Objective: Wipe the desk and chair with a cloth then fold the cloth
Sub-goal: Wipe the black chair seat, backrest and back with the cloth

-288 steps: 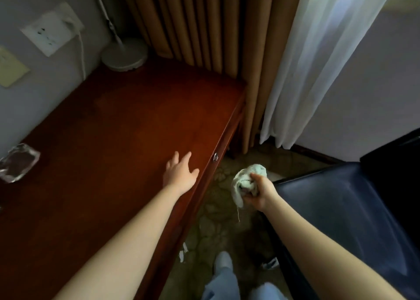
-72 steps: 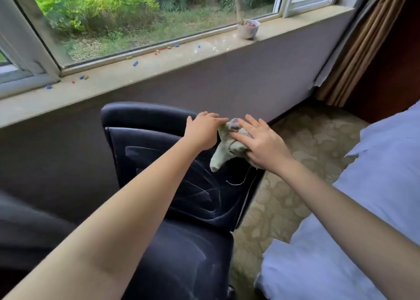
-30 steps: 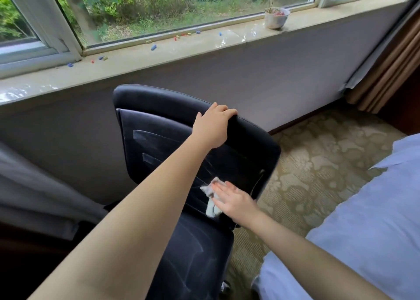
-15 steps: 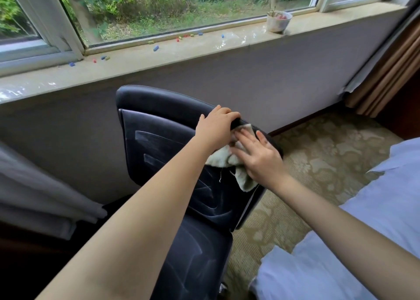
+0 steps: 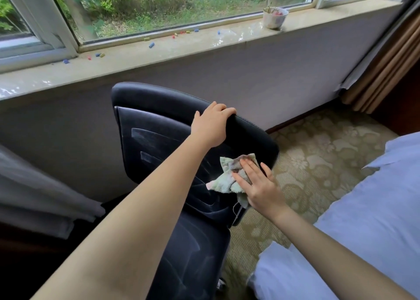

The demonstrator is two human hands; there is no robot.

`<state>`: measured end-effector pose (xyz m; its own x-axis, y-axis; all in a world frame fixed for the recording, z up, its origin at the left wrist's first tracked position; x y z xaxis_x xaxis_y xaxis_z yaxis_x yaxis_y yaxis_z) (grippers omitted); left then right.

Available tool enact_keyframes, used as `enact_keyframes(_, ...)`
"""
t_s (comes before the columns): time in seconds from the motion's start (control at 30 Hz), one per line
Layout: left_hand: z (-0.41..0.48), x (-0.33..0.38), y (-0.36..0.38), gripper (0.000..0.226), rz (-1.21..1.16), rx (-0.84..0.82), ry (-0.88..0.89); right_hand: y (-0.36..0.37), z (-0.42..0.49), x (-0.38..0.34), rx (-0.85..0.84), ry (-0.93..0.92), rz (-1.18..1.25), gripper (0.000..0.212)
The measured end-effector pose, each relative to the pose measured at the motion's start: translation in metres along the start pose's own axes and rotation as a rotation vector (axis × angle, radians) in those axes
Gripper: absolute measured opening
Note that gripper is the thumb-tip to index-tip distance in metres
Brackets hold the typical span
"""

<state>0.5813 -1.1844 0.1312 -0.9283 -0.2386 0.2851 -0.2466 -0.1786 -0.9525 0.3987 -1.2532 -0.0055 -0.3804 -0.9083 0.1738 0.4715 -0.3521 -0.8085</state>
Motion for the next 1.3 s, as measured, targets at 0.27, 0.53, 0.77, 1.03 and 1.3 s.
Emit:
enact_keyframes(0.27,0.001,0.002,0.001,0.056,-0.016,0.006,-0.02,-0.015,-0.012,0.022,-0.025,0.004,0.001,0.037)
enact_keyframes(0.53,0.0,0.008,0.003,0.055,-0.008,-0.007,-0.038,-0.042,0.061,0.055,0.046,0.405,0.198,0.048)
enact_keyframes(0.77,0.0,0.012,0.004,0.056,-0.012,-0.001,-0.051,-0.039,0.034,0.029,0.018,0.519,0.35,0.049)
enact_keyframes(1.03,0.006,0.006,0.011,0.057,-0.023,0.013,-0.026,-0.024,0.007,0.02,0.037,0.351,0.296,0.044)
enact_keyframes(1.3,0.005,-0.002,0.009,0.06,-0.086,0.003,-0.068,-0.031,0.123,-0.001,-0.122,0.269,0.411,0.043)
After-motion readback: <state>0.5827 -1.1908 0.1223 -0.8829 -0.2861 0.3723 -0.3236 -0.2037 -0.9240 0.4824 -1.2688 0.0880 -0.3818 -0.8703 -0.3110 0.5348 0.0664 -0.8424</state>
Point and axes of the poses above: each hand's wrist, its own z-axis towards the middle knuckle, its own y-axis out of the palm, x = y × z, the point moved 1 cm from there along z, towards the middle knuckle, and after that the axes turned 15 degrees about y, right-handed, at the moved point
